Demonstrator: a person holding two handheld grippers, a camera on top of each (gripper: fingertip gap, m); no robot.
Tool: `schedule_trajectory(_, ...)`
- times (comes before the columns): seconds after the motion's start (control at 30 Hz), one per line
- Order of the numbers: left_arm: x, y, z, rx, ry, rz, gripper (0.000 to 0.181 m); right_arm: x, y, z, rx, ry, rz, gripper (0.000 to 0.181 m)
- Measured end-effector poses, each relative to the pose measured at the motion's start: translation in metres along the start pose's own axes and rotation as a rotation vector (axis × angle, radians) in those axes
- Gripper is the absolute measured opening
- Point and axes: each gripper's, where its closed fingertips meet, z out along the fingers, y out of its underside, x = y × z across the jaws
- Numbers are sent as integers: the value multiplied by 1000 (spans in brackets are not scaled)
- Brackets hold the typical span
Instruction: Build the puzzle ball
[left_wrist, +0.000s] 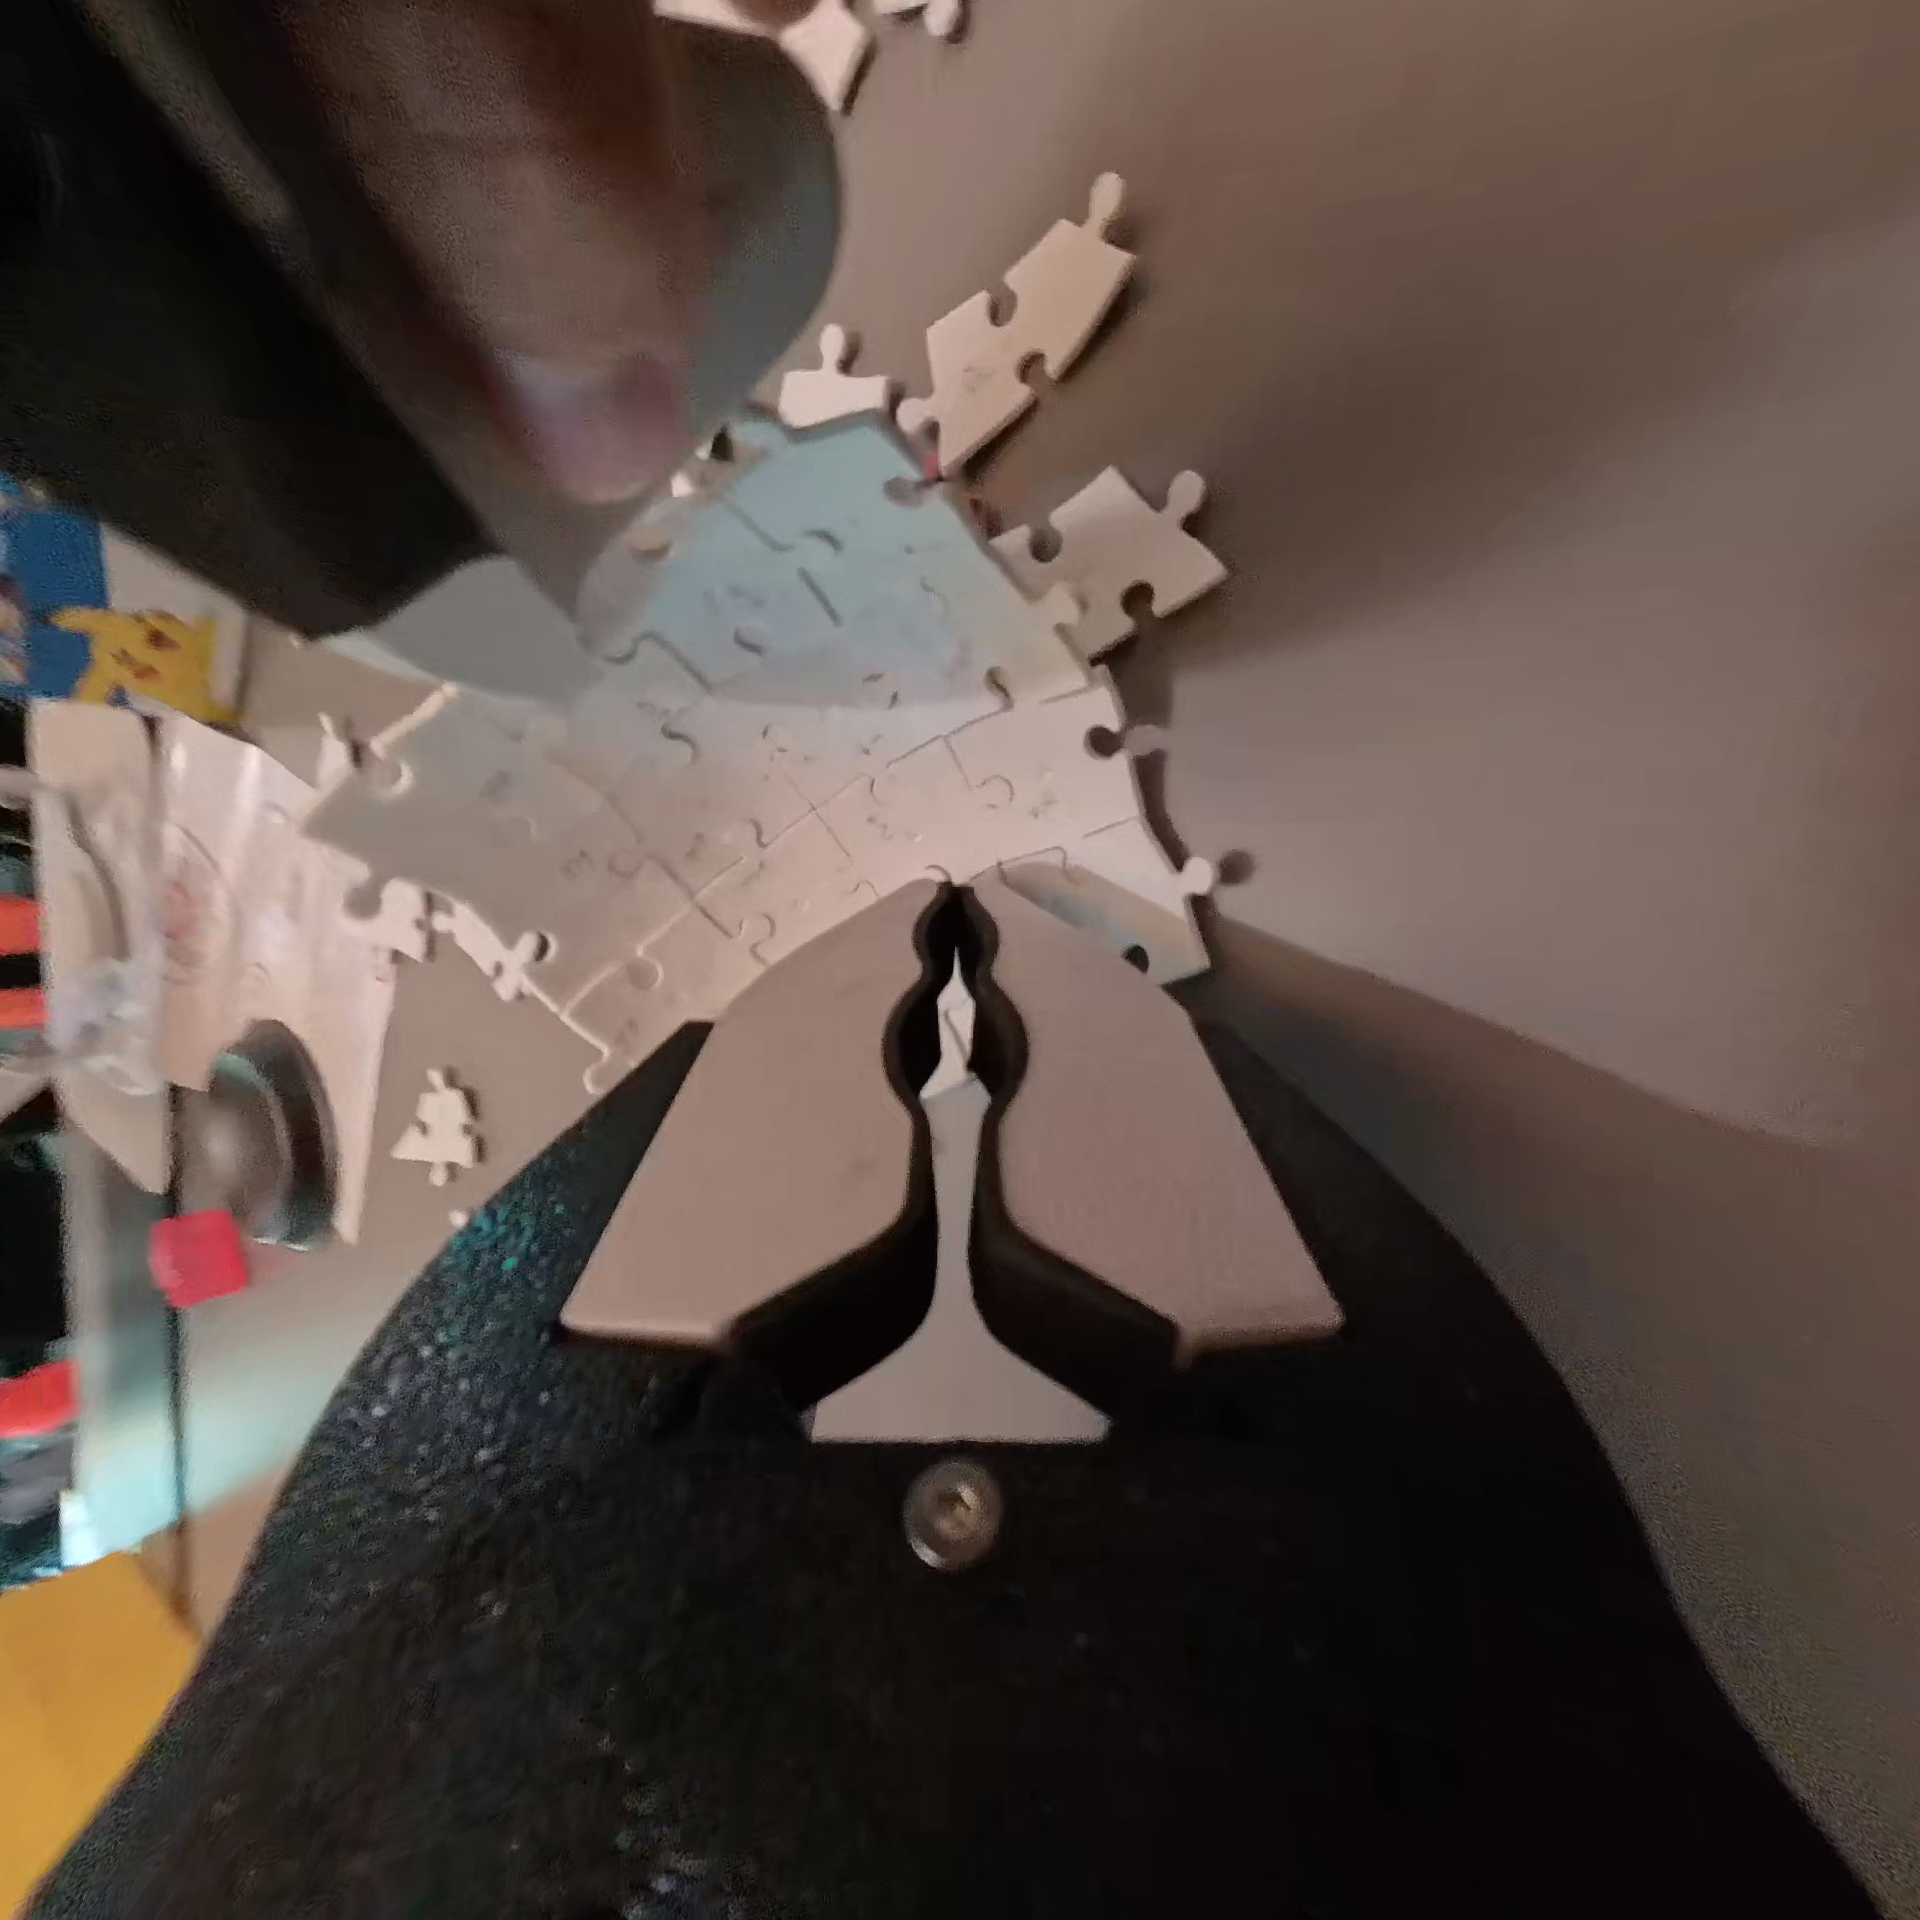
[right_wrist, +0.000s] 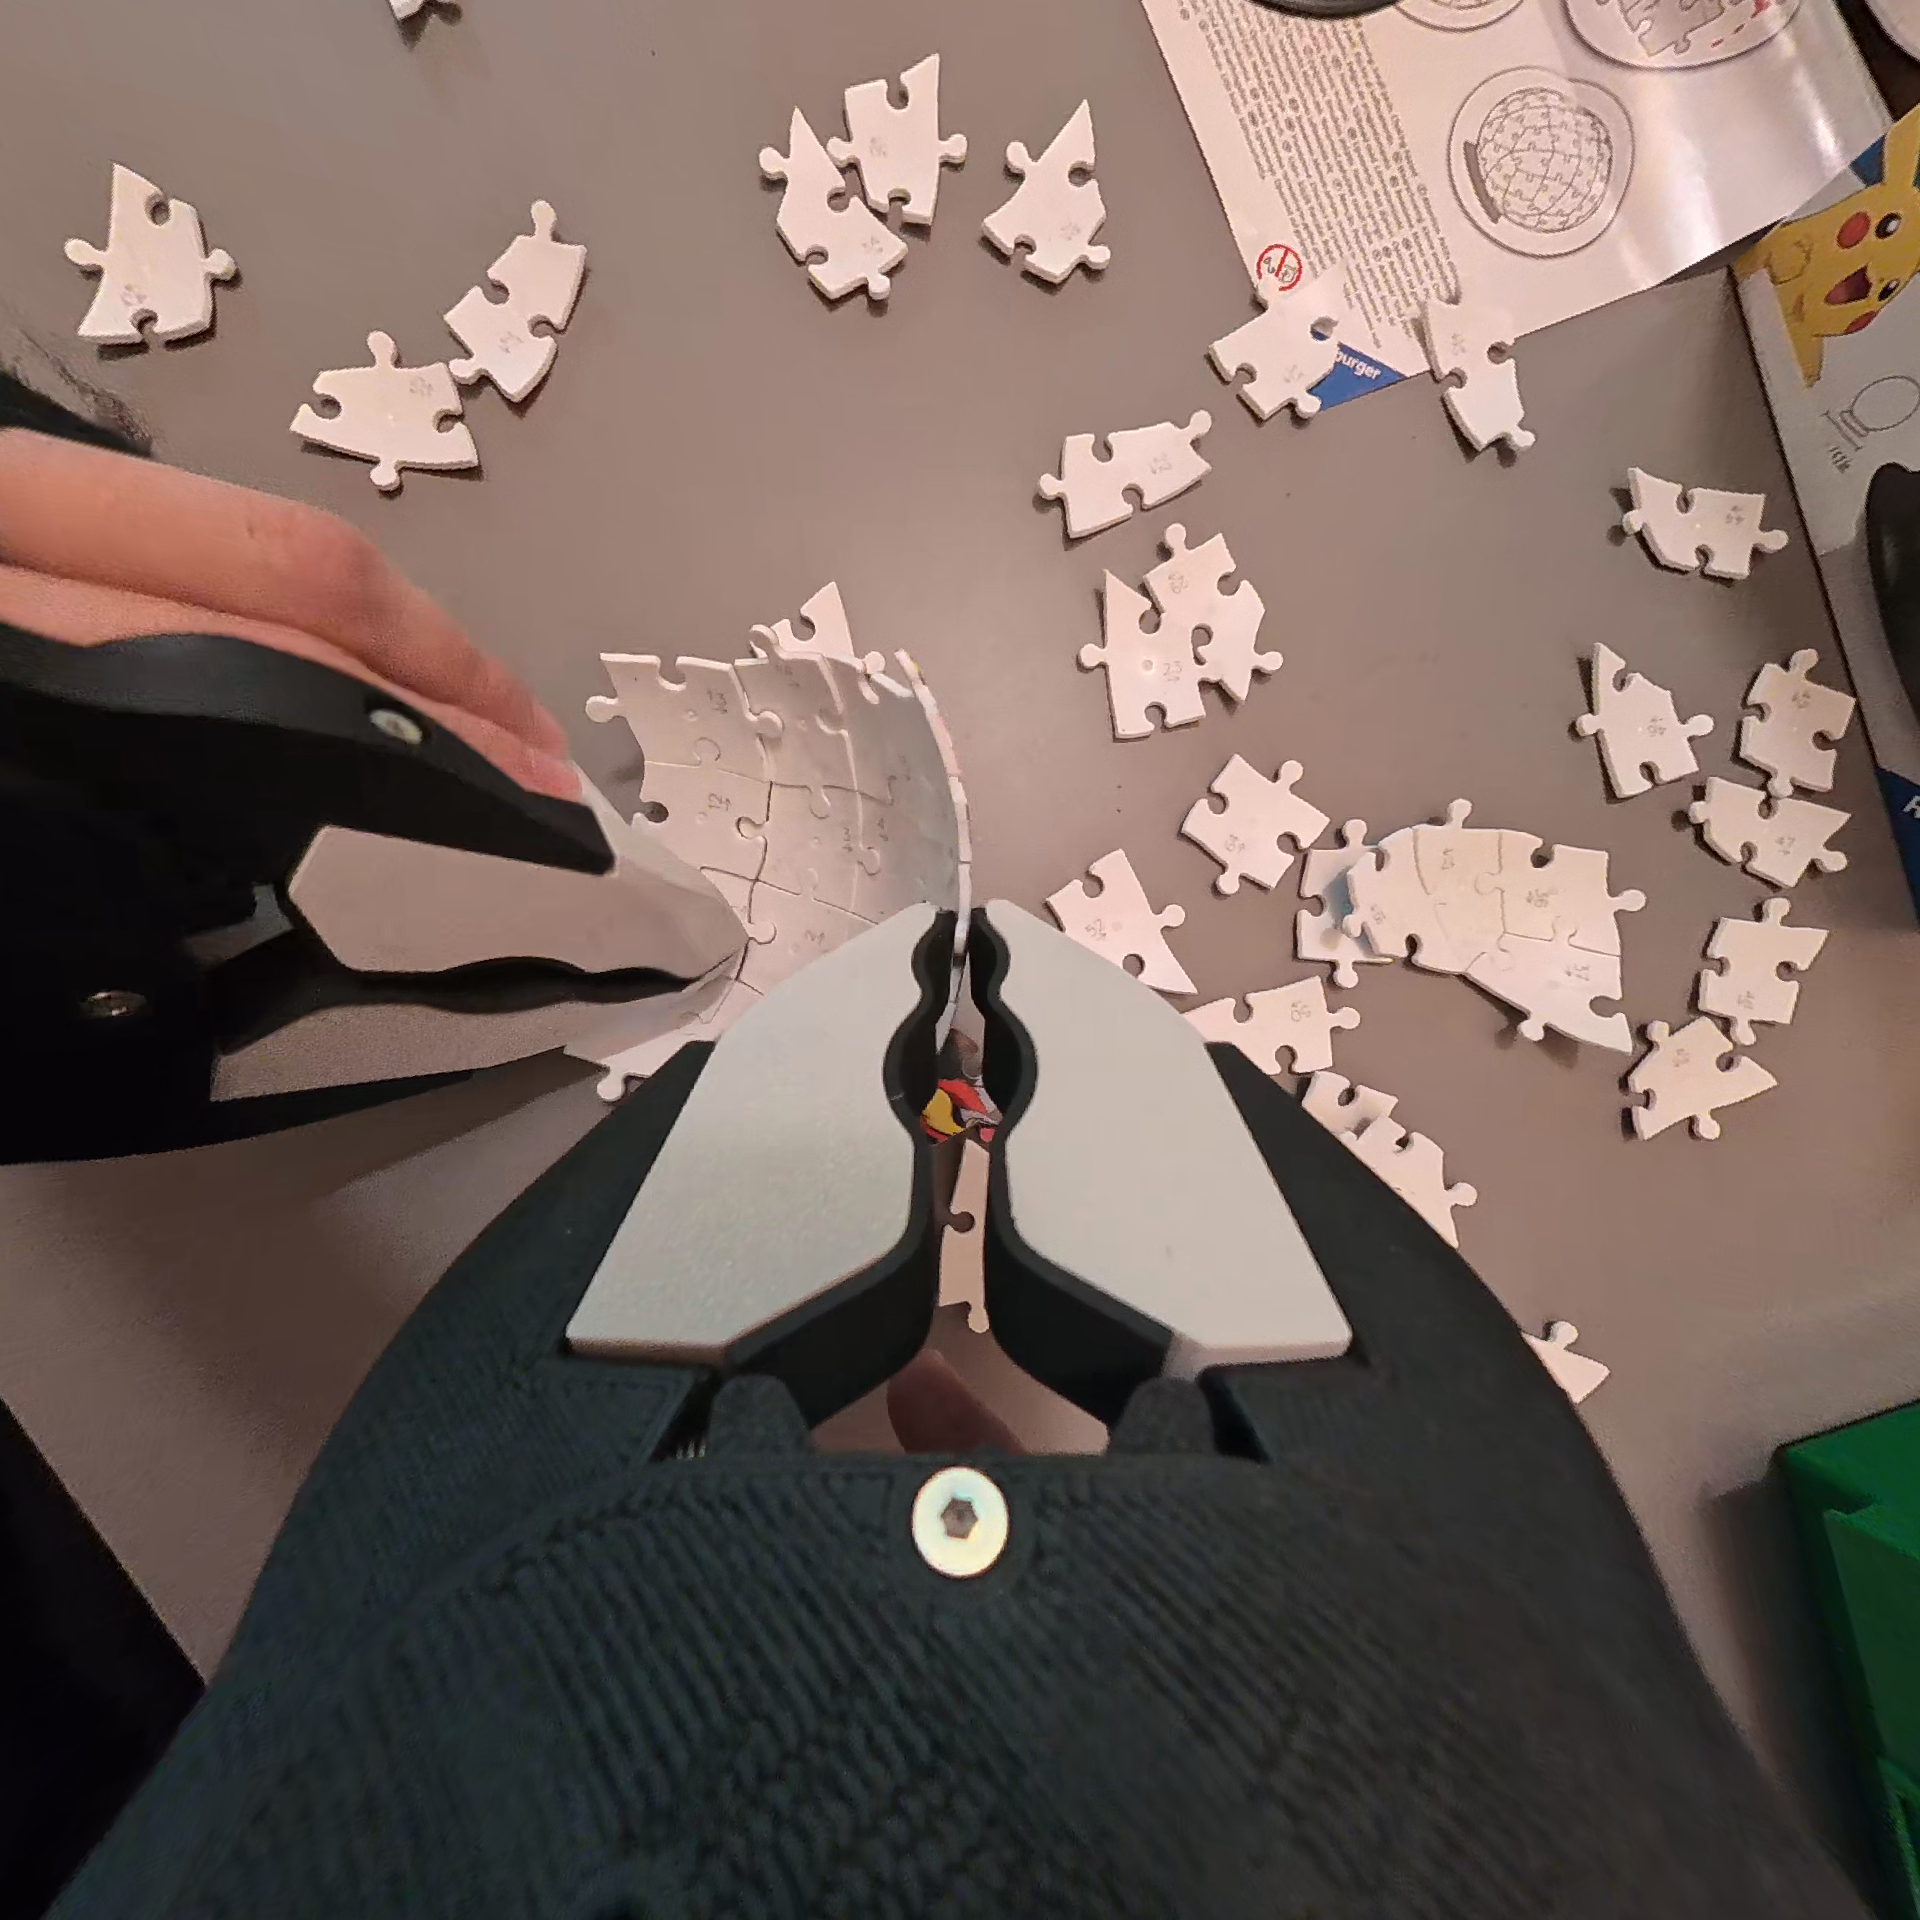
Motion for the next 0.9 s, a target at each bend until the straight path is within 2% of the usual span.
schedule_trajectory(0.17,0,-1,0,53,-49,84,0,1,1,0,2,4,1,3)
schedule_trajectory(0.37,-10,0,-20,226,25,-230,0,3,4,0,5,19,-3,4)
schedule_trajectory(0.47,-4,5,-23,223,104,-290,0,2,3,0,2,19,-10,4)
schedule_trajectory(0.6,8,10,-14,174,167,-283,0,0,1,0,-2,23,-24,4)
schedule_trajectory(0.9,12,9,-10,113,168,-191,0,-3,-2,-1,-1,23,-43,3)
